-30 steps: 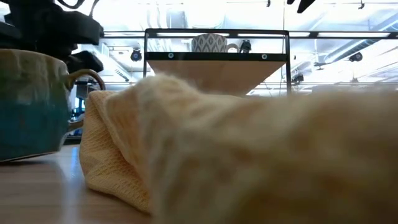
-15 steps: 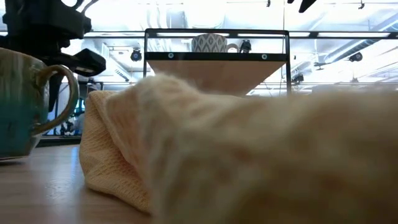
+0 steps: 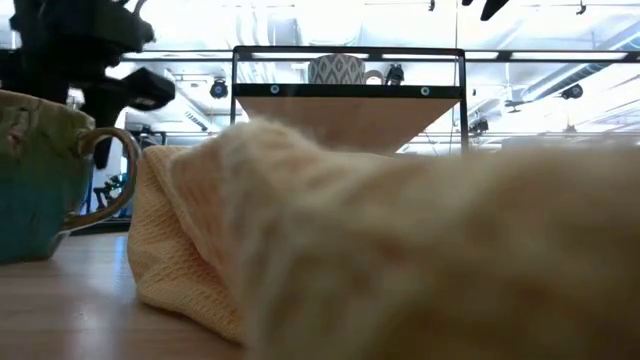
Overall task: Stack small to large cups/mugs on shelf
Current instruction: Put the brown mug on the shelf
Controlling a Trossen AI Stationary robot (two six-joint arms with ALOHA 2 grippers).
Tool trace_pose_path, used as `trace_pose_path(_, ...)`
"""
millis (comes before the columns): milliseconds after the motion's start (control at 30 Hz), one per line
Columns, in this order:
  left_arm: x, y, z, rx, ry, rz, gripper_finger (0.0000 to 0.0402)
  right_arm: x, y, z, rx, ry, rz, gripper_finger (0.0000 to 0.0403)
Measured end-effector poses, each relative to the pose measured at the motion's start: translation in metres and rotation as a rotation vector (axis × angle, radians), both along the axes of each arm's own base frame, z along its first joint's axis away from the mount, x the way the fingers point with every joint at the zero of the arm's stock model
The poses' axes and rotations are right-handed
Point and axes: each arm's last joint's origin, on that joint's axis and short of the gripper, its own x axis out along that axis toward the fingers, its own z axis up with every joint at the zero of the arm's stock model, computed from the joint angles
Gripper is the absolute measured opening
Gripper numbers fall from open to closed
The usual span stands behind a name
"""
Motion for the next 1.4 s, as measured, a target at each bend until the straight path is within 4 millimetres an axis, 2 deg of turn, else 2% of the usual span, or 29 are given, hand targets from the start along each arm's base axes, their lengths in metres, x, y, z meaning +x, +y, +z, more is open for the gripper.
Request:
trace_pose_path(167, -0.006, 0.005, 0.028, -0.012, 0.038, 0.140, 0.0112, 0.000, 0.000, 0.000, -0.002, 0.001, 0.001, 0.0208)
trace_pose_path(267, -0.014, 0.008, 0.049, -0.079, 0.021, 0.297, 0.0125, 0.000, 0.000, 0.000, -0.009, 0.005, 0.013, 0.0208)
trace_pose_path(333, -0.023, 0.011, 0.056, -0.144, 0.041, 0.532, 0.0133, 0.000, 0.000, 0.000, -0.012, 0.008, 0.021, 0.0208)
trace_pose_path(433, -0.041, 0.016, 0.060, -0.260, 0.037, 0.975, 0.0142, 0.000, 0.000, 0.000, -0.015, 0.010, 0.027, 0.0208)
trace_pose_path(533, -0.055, 0.009, 0.063, -0.440, -0.041, 1.231, 0.0146, 0.000, 0.000, 0.000, -0.037, 0.023, 0.057, 0.0208)
trace_pose_path(667, -0.063, 0.004, 0.060, -0.562, -0.003, 1.481, 0.0147, 0.000, -0.001, 0.000, -0.060, 0.035, 0.084, 0.0208)
trace_pose_path(933, -0.060, -0.020, 0.046, -0.518, 0.191, 1.592, 0.0147, 0.000, -0.001, 0.000, -0.100, 0.057, 0.132, 0.0208)
trace_pose_path(1400, -0.043, -0.037, 0.026, -0.446, 0.204, 1.755, 0.0147, 0.000, -0.001, 0.000, -0.128, 0.083, 0.195, 0.0208)
